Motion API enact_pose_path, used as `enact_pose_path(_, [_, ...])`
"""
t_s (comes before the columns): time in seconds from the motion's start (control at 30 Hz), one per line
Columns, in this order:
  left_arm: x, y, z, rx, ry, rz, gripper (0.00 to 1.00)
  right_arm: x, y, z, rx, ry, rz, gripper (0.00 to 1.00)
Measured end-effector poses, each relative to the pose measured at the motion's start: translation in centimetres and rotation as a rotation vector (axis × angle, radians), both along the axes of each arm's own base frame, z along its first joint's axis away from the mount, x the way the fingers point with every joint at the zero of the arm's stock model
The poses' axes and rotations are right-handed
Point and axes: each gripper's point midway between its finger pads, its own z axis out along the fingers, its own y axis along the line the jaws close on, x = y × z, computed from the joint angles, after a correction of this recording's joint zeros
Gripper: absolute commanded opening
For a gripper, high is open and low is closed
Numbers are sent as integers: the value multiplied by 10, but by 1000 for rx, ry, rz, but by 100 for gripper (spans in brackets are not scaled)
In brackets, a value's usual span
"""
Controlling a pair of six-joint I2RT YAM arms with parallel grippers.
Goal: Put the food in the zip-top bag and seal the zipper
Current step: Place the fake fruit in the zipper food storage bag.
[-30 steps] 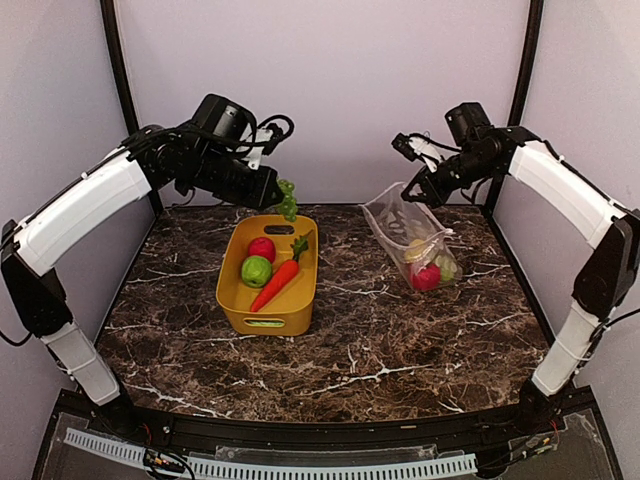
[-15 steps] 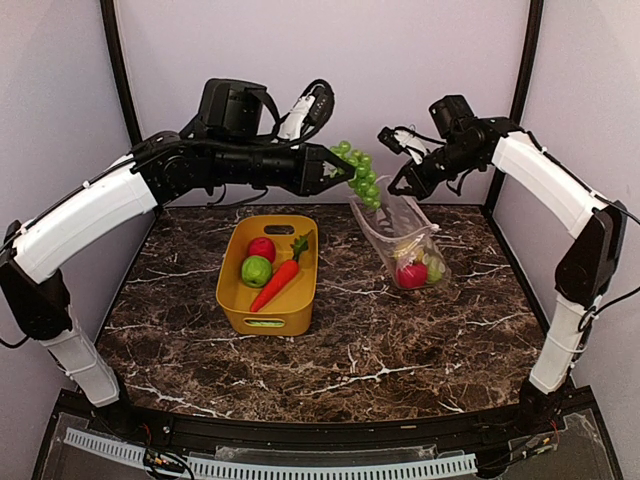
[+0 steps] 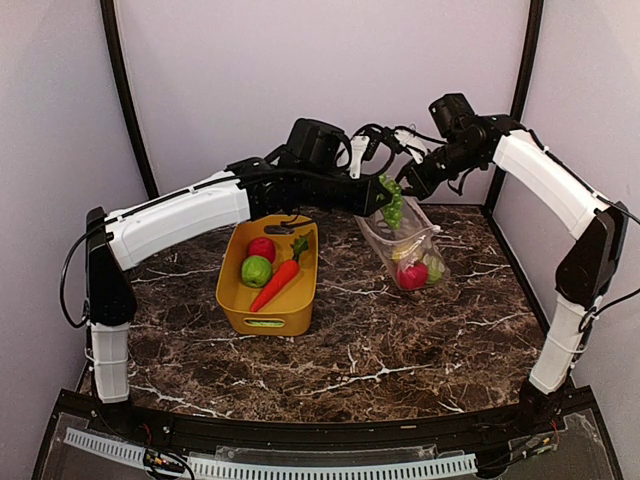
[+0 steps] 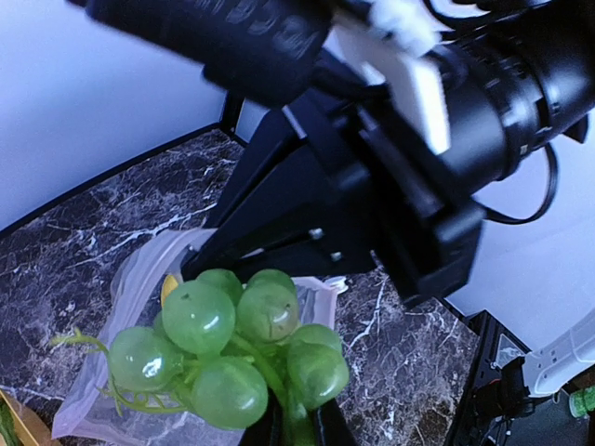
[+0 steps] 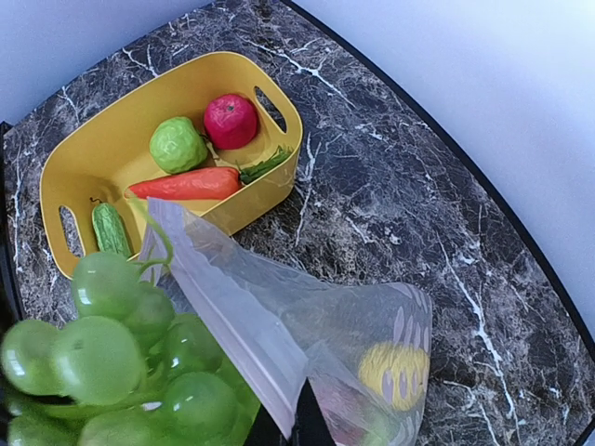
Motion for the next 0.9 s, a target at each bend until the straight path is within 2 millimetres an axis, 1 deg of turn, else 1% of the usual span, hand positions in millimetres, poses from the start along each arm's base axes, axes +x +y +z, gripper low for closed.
enact_pose_path(0.1, [9,-1,-15,28,10,42,1,0,-1,1,-4,-4,-4,0])
enact_pose_path(0.2, [16,2,-18,40,5,79,1,0,-2,2,-5,-8,-7,0])
enact_pose_path(0.23, [18,3,-18,42,0,93,10,0,-2,2,-5,-8,-7,0])
enact_pose_path(0.27, [20,4,-18,44,-3,103,17,1,-2,2,-6,-9,-8,0])
enact_pose_path(0.3, [22,4,-18,47,-6,115,29,1,-2,2,-7,-9,-8,0])
enact_pose_path(0.33, [24,4,-18,50,-10,120,34,1,-2,2,-8,-10,-10,0])
enact_pose_path(0.37, [26,3,-19,52,-12,127,42,1,-2,2,-9,-11,-11,0])
enact_pose_path(0.4, [27,3,-20,53,-8,135,47,2,-3,2,-12,-13,-14,0])
enact_pose_path(0.47, [30,2,-24,62,-1,149,51,2,-4,2,-16,-16,-18,0])
enact_pose_path(0.6, [32,2,-25,73,4,157,54,2,-6,4,-22,-25,-26,0])
enact_pose_path(0.77, [26,-2,-4,28,-2,115,54,5,-10,4,-26,-27,-38,0])
enact_pose_path(0.9, [17,-3,4,9,3,75,57,9,-16,4,-23,-25,-54,0])
